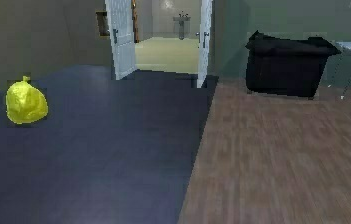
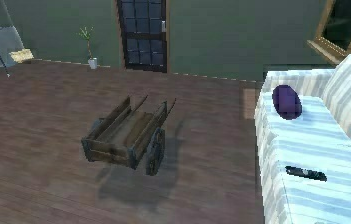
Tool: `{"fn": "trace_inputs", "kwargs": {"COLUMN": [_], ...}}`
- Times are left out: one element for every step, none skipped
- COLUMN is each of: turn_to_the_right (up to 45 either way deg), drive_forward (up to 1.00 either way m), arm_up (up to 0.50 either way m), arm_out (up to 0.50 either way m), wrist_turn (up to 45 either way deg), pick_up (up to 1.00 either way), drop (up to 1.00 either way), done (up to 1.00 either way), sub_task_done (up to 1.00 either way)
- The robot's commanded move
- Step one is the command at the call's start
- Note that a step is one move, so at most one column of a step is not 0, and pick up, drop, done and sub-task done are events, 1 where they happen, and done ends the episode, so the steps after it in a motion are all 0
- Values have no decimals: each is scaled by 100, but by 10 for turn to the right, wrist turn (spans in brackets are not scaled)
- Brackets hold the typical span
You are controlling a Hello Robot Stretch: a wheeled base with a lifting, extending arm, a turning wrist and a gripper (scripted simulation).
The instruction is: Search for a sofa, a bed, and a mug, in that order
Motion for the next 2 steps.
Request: {"fn": "trace_inputs", "kwargs": {"turn_to_the_right": [-30, 0], "drive_forward": [0, 100], "arm_up": [0, 0], "arm_out": [0, 0], "wrist_turn": [0, 0], "pick_up": [0, 0], "drop": [0, 0], "done": [0, 0], "sub_task_done": [0, 0]}}
